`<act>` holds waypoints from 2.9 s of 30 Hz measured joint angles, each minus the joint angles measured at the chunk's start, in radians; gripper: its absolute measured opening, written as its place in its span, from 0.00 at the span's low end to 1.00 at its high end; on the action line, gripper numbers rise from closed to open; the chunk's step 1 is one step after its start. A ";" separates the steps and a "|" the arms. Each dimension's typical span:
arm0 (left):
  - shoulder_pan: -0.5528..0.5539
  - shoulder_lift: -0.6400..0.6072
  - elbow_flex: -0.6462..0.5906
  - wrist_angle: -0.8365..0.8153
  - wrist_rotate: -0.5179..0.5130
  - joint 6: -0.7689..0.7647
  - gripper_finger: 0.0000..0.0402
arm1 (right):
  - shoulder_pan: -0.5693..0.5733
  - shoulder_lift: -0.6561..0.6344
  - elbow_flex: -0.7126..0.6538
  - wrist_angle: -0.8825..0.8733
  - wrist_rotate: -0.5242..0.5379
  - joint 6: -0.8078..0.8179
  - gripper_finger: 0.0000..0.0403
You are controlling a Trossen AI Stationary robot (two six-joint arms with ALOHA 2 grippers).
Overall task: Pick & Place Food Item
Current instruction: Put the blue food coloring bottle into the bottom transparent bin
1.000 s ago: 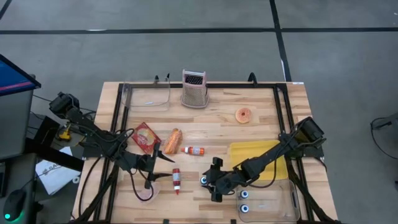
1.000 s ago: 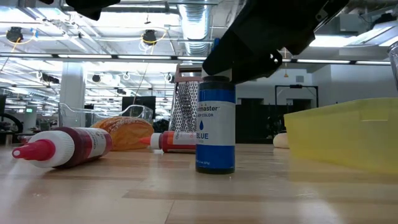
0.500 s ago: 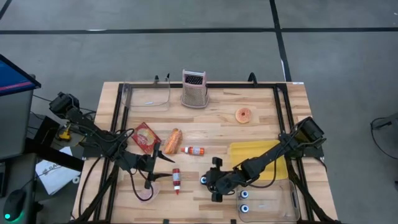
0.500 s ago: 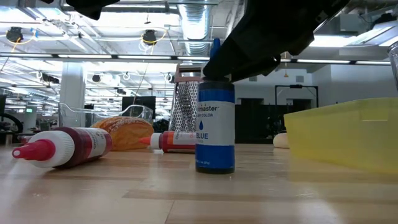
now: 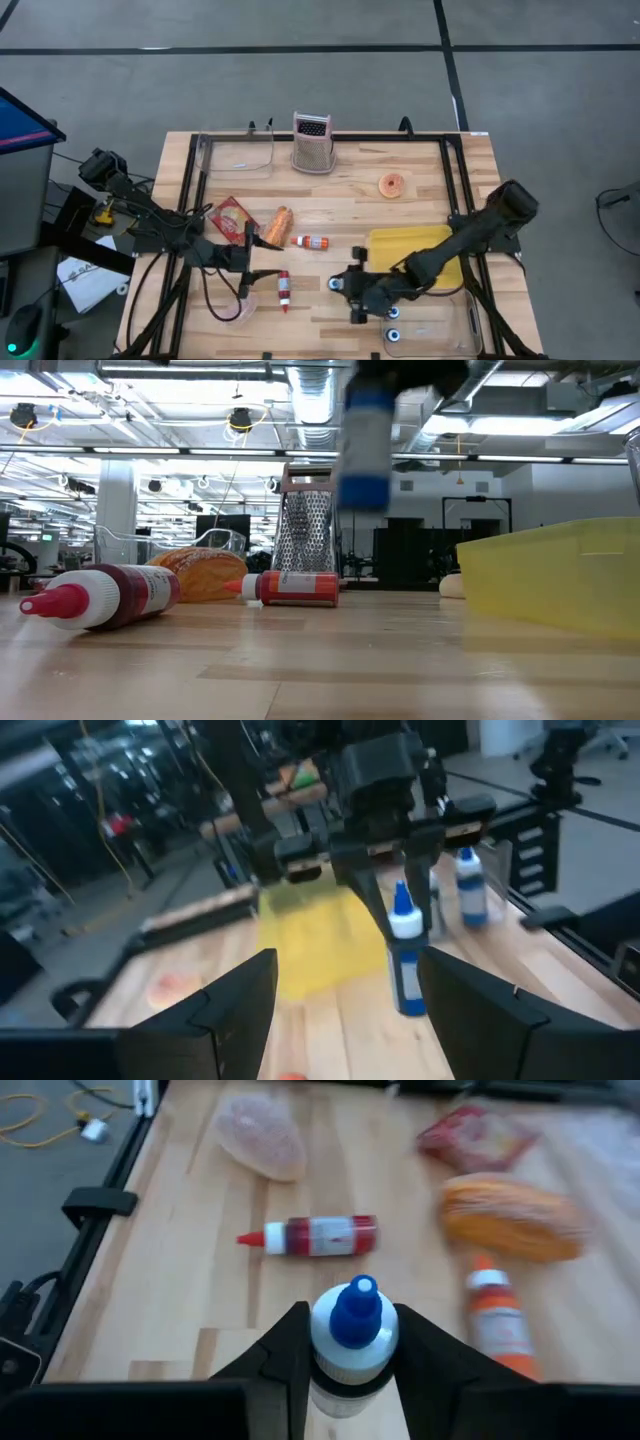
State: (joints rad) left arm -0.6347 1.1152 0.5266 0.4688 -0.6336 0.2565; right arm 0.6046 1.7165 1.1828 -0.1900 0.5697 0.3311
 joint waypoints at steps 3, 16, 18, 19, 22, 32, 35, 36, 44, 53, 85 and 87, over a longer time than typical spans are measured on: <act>0.037 -0.002 0.000 0.042 0.000 0.038 0.59 | 0.044 -0.107 0.002 -0.124 0.095 0.067 0.25; 0.149 -0.003 0.000 0.216 0.126 0.104 0.59 | 0.354 -0.328 0.002 -0.663 0.279 0.648 0.25; 0.153 -0.003 0.000 0.224 0.144 0.104 0.59 | 0.399 -0.331 0.002 -0.753 0.296 0.771 0.25; 0.153 -0.003 0.000 0.227 0.148 0.103 0.59 | 0.419 -0.331 0.002 -0.790 0.295 0.826 0.25; 0.153 -0.003 0.000 0.229 0.153 0.101 0.59 | 0.479 -0.324 0.002 -0.877 0.294 0.981 0.25; 0.149 -0.003 0.000 0.228 0.165 0.068 0.59 | 0.573 -0.248 0.007 -0.923 0.250 1.219 0.25; 0.148 -0.003 0.000 0.227 0.190 0.050 0.59 | 0.582 -0.203 0.007 -0.900 0.224 1.250 0.25; 0.148 -0.003 0.000 0.227 0.194 0.050 0.59 | 0.585 -0.187 0.007 -0.889 0.224 1.261 0.25; 0.148 -0.003 0.000 0.227 0.200 0.036 0.59 | 0.593 -0.072 0.007 -0.807 0.267 1.268 0.25; 0.148 0.000 0.000 0.220 0.202 0.026 0.59 | 0.583 0.030 0.007 -0.805 0.269 1.304 0.25; 0.148 0.001 0.000 0.205 0.201 -0.003 0.59 | 0.637 0.115 0.020 -0.602 0.234 1.321 0.25; 0.148 0.001 0.000 0.204 0.201 -0.005 0.59 | 0.637 0.141 0.043 -0.615 0.249 1.313 0.25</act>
State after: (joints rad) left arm -0.4870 1.1160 0.5270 0.6727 -0.4328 0.2515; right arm 1.2415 1.8577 1.2263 -0.8048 0.8192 1.6444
